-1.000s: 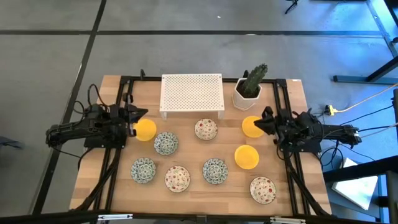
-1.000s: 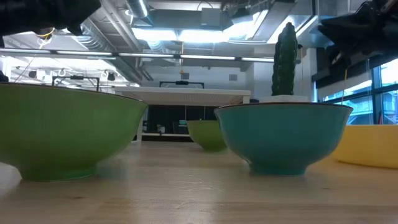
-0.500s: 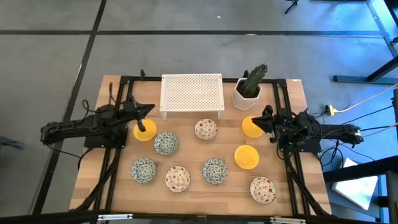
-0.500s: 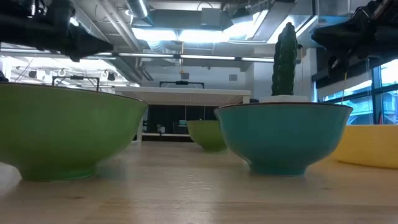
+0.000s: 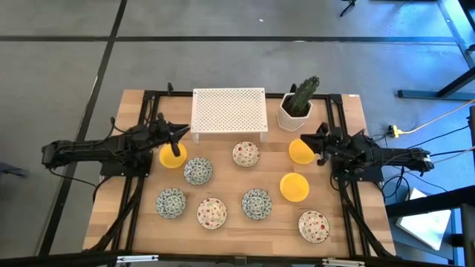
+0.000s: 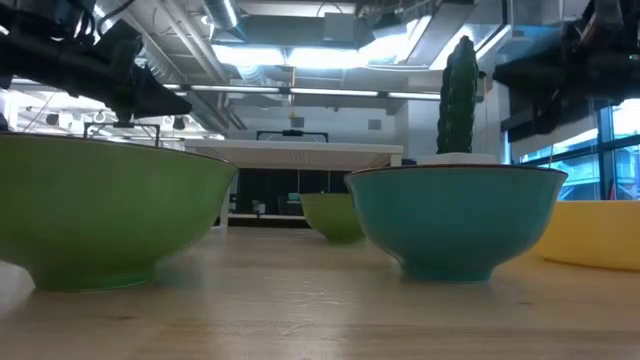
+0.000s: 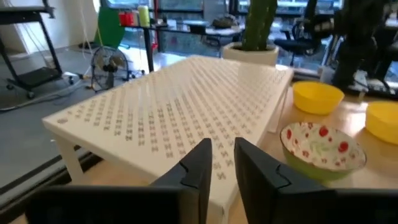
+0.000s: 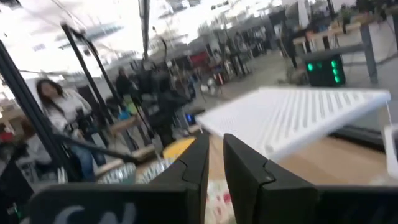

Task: Pick & Place Mini bowls
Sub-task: Put the top right yellow bowl on the shelf

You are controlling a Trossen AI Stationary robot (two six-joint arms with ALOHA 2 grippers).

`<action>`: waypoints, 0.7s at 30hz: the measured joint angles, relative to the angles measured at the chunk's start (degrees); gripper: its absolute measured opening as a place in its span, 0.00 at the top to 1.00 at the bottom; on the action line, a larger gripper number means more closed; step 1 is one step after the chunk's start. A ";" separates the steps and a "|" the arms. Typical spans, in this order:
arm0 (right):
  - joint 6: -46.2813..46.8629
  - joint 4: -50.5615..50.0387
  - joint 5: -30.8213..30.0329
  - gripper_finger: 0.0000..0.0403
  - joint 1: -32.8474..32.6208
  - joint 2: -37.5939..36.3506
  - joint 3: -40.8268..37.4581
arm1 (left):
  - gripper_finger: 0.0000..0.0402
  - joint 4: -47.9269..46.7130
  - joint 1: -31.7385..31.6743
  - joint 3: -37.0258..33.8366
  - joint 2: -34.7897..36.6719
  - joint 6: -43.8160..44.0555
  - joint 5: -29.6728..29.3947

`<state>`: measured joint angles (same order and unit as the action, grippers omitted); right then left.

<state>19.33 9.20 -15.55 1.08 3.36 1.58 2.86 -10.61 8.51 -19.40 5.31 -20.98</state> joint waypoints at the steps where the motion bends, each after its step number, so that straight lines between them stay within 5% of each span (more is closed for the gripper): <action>1: 0.25 -1.27 0.00 0.87 0.00 0.00 0.00 | 0.82 0.48 0.00 0.00 0.03 -0.01 -0.07; 9: 0.29 -9.09 0.13 0.87 0.00 0.05 0.00 | 0.81 -0.15 0.00 0.00 0.00 1.36 3.84; 16: 7.77 -8.29 4.08 0.87 0.00 3.35 0.00 | 0.80 -0.39 0.01 0.00 0.00 7.47 11.21; 21: 10.09 -3.43 5.24 0.87 0.00 7.43 0.00 | 0.79 -0.38 0.02 0.00 0.00 7.49 10.66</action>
<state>29.42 5.78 -10.31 1.08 10.79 1.58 2.48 -10.59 8.51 -19.40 12.80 -10.32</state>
